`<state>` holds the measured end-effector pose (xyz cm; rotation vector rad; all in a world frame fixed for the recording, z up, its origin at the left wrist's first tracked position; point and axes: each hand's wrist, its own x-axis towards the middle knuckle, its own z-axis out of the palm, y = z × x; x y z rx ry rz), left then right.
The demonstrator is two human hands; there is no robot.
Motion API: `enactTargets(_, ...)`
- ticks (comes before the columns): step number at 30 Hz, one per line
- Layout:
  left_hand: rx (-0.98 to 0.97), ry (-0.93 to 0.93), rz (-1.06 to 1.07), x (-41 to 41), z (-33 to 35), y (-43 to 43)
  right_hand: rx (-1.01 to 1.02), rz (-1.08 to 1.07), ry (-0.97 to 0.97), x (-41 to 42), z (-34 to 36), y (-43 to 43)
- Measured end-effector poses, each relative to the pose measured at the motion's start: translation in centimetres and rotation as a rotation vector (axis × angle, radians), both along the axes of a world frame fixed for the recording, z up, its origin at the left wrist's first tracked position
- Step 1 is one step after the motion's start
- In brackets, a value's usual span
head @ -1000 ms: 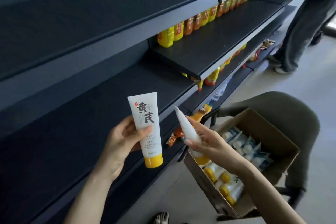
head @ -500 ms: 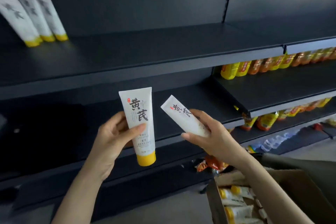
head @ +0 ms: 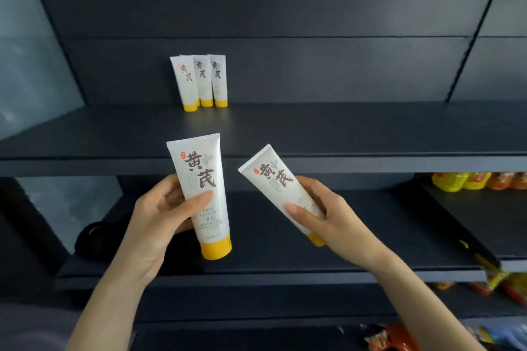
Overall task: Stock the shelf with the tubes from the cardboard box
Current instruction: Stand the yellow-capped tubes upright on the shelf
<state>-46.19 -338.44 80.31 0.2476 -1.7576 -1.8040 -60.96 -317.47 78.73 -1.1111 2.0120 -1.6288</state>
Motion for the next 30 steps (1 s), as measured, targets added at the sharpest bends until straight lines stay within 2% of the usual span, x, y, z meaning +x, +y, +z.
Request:
enactTargets(10, -0.078, 0.024, 0.024, 2.5, 2.7, -10.8, -0.218, -0.097, -0.004, 0.6, 3.1, -11.8)
enactTargets(16, -0.111, 0.046, 0.053, 2.2, 4.0, -15.1, -0.331, -0.176, -0.004, -2.4, 6.2, -16.9)
enactTargets(26, -0.158, 0.101, 0.125, -3.9, 6.6, -19.5, -0.326, -0.210, -0.042, -13.3, 11.2, -26.8)
enactTargets(30, -0.146, 0.104, 0.164, -6.2, 7.0, -20.4, -0.214, -0.326, -0.022, -17.2, 10.3, -32.1)
